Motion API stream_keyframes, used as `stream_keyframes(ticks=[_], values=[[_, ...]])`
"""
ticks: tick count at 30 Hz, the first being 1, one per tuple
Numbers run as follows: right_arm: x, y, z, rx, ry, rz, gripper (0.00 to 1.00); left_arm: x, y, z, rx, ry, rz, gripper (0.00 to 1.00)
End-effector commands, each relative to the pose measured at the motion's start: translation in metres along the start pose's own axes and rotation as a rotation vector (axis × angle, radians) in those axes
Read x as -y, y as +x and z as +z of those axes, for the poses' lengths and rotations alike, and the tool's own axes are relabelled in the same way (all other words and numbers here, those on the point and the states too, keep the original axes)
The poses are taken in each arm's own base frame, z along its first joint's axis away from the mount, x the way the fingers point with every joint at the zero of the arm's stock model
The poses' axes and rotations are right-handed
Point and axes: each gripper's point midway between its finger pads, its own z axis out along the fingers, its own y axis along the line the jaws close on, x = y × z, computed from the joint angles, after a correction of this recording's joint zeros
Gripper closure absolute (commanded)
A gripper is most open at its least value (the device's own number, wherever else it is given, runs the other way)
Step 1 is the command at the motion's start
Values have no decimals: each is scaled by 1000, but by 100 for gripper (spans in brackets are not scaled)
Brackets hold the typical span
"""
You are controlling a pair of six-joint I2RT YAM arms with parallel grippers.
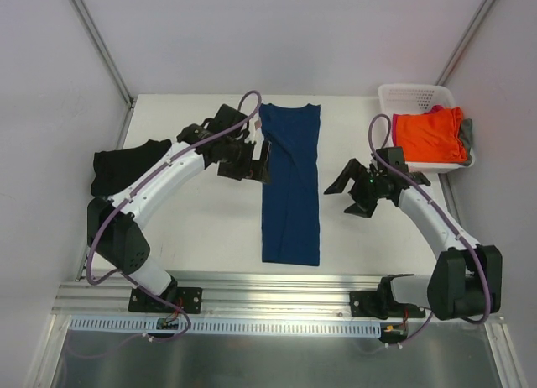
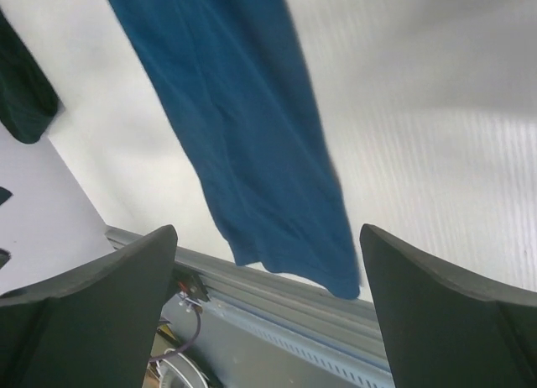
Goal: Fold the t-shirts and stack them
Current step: Grab the bottom of the folded rectangular tshirt with both arms
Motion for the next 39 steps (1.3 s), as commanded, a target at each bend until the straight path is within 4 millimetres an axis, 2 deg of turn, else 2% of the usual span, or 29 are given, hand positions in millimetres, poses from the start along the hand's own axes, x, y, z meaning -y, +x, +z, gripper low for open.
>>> stream_keyframes(ticks=[1, 2, 3, 4, 5, 7, 11, 14, 21, 26, 30, 33, 39], values=[[34, 28, -6, -33, 106, 60, 5, -19, 43, 13, -107, -57, -175, 7], [42, 34, -6, -42, 123, 72, 5, -22, 59, 16, -153, -40, -206, 8], [49, 37, -8, -49, 129, 116, 4, -25, 64, 17, -173, -38, -235, 10], [62, 49, -3, -86, 149, 159, 4, -28, 68, 18, -190, -27, -282, 10], [69, 52, -1, -99, 156, 201, 3, -31, 83, 25, -243, -21, -323, 11], [80, 64, 5, -138, 171, 245, 4, -32, 89, 31, -263, -9, -380, 14], [85, 76, 13, -190, 177, 282, 7, -23, 118, 40, -350, 63, -467, 22], [82, 85, 19, -225, 164, 296, 8, -19, 135, 50, -415, 91, -537, 24], [75, 114, 24, -315, 159, 300, 11, 1, 152, 58, -466, 130, -549, 32], [68, 131, 34, -380, 153, 293, 15, 3, 175, 62, -517, 129, -603, 37], [61, 134, 49, -401, 140, 300, 20, 3, 181, 63, -522, 129, -607, 37], [55, 135, 52, -413, 131, 297, 21, 5, 184, 63, -527, 129, -606, 40], [63, 150, 51, -452, 166, 294, 28, 13, 198, 69, -566, 156, -616, 47]])
